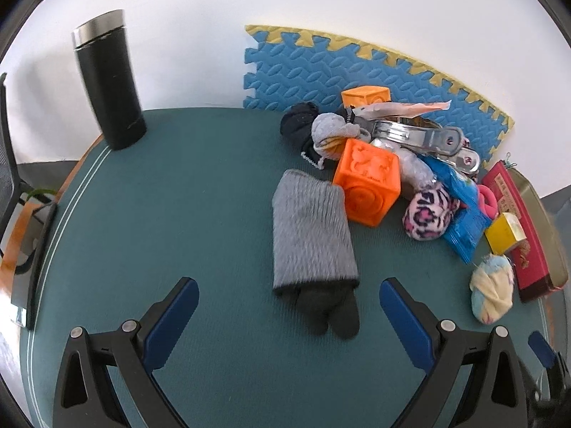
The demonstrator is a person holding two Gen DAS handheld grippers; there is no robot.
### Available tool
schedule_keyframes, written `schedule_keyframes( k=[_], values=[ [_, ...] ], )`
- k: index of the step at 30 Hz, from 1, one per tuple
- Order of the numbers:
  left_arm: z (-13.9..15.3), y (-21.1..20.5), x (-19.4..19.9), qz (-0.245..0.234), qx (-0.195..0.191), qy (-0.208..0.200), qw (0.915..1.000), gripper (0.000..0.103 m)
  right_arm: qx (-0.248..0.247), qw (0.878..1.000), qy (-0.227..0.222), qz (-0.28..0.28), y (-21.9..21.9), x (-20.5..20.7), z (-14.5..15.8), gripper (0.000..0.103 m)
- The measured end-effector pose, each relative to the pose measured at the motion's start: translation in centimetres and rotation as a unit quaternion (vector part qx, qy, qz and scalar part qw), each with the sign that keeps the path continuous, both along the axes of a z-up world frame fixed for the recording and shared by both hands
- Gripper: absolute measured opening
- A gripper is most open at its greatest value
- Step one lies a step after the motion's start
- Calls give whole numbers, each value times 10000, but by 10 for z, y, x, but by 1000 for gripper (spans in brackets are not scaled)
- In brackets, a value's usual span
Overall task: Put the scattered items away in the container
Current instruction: 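Grasp the grey-black sock with the left tool while the right tool grasps the cream knit ball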
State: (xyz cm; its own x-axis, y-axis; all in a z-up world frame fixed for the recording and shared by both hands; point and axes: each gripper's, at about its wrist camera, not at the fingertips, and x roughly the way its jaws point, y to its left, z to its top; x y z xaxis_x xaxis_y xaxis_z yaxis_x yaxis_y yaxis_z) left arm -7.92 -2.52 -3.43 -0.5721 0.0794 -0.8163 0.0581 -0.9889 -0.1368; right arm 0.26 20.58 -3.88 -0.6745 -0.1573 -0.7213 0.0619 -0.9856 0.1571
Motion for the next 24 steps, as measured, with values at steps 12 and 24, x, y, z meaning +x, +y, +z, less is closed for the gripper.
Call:
schedule_keyframes(
  k=[12, 24],
  values=[
    [-25, -3, -32, 210, -6, -297, 9993, 103, 65, 9999, -112, -46, 0, -11, -8, 103],
    [-42, 5, -45, 96, -317, -310, 9990, 103, 91, 9998, -154, -118, 1, -18, -12, 103]
  ],
)
